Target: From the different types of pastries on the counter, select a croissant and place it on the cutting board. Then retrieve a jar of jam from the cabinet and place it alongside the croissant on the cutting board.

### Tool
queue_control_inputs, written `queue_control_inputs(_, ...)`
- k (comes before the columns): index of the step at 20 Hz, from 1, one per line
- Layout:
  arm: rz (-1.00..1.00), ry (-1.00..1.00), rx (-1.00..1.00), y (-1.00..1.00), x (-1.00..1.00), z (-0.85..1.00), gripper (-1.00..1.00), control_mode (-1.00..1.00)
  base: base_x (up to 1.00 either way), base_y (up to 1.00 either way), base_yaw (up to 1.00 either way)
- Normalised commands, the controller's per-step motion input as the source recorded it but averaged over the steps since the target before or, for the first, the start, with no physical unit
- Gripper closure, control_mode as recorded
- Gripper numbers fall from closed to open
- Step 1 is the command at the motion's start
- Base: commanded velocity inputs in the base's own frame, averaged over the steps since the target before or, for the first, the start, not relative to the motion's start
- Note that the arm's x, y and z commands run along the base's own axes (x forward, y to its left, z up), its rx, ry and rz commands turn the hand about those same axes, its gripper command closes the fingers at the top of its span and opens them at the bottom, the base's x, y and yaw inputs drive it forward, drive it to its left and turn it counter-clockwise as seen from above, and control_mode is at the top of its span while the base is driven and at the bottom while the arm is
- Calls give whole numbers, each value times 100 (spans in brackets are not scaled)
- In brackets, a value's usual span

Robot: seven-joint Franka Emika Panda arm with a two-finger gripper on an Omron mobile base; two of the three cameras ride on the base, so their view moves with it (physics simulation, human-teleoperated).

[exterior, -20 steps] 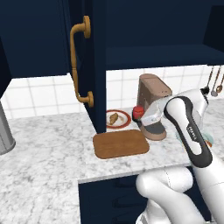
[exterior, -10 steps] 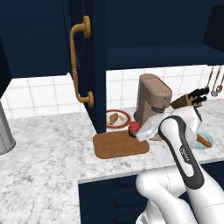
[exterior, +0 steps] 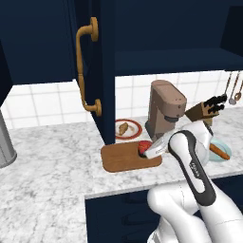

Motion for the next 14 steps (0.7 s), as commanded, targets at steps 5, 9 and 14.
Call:
queue_control_inputs(5,-2,0,0,0,54,-44,100,-100,0,0,0)
queue_control_inputs(9,-2,0,-1,0,13,-92,100,-100,0,0,0)
queue_control_inputs(14,0,-5,-6,7,19,-57,100,-100,0,0,0)
